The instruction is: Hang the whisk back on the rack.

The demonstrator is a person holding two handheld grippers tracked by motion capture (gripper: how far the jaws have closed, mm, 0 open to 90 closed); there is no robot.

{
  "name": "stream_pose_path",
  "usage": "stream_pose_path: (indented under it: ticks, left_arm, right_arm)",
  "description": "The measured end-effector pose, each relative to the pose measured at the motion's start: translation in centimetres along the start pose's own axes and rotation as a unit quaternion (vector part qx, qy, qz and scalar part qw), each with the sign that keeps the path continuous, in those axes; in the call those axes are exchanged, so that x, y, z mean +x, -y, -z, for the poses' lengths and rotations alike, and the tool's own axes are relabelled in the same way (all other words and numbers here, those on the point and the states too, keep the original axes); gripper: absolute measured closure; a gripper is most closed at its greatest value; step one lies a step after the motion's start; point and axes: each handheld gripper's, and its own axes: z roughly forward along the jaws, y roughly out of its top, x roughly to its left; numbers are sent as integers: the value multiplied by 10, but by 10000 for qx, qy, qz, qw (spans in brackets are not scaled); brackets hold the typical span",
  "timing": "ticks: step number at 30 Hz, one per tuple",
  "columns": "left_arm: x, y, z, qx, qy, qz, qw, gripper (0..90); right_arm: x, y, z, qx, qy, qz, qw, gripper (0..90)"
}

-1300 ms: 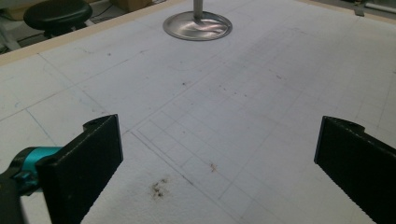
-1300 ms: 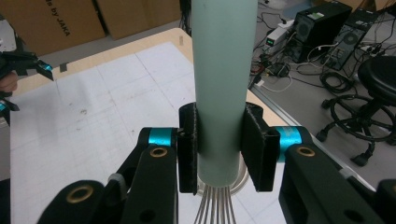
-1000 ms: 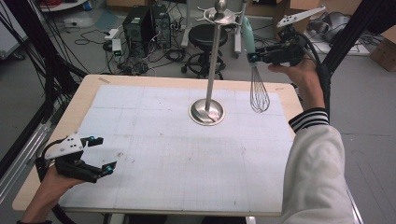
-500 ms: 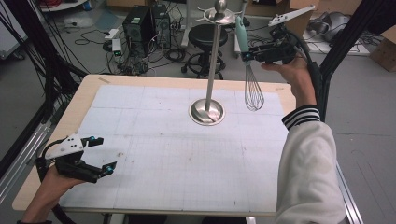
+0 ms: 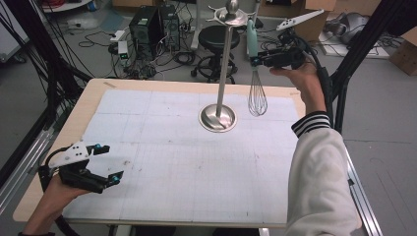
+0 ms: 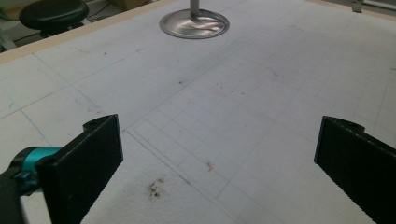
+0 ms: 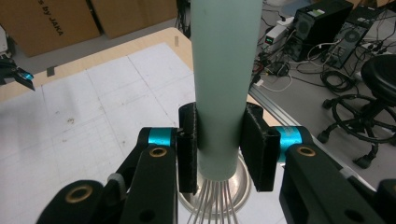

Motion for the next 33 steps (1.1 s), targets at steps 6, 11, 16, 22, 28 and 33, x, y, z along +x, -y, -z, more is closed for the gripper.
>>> stream_pose_path:
  ticks: [6, 11, 16, 22, 28, 33]
  left_arm:
    - [0, 0, 0, 5, -1, -5, 10000, 17]
    - [0, 0, 0, -5, -1, 11, 10000, 17]
    - [0, 0, 0, -14, 6, 11, 10000, 17]
    - [1, 0, 0, 5, 3, -1, 10000, 17]
    - [0, 0, -1, 11, -19, 9, 10000, 17]
    - [0, 0, -1, 11, -7, -13, 10000, 17]
  right_arm:
    - [0, -1, -8, 2, 7, 34, 10000, 687]
    - [2, -2, -12, 37, 68, 10, 10000, 678]
    - [2, -3, -15, -9, 91, 67, 9999, 667]
    - [5, -2, -13, -50, 226, 16, 9997, 537]
    - [13, 5, -6, 5, 368, 43, 9993, 306]
    - [22, 11, 2, -27, 404, -52, 9992, 147]
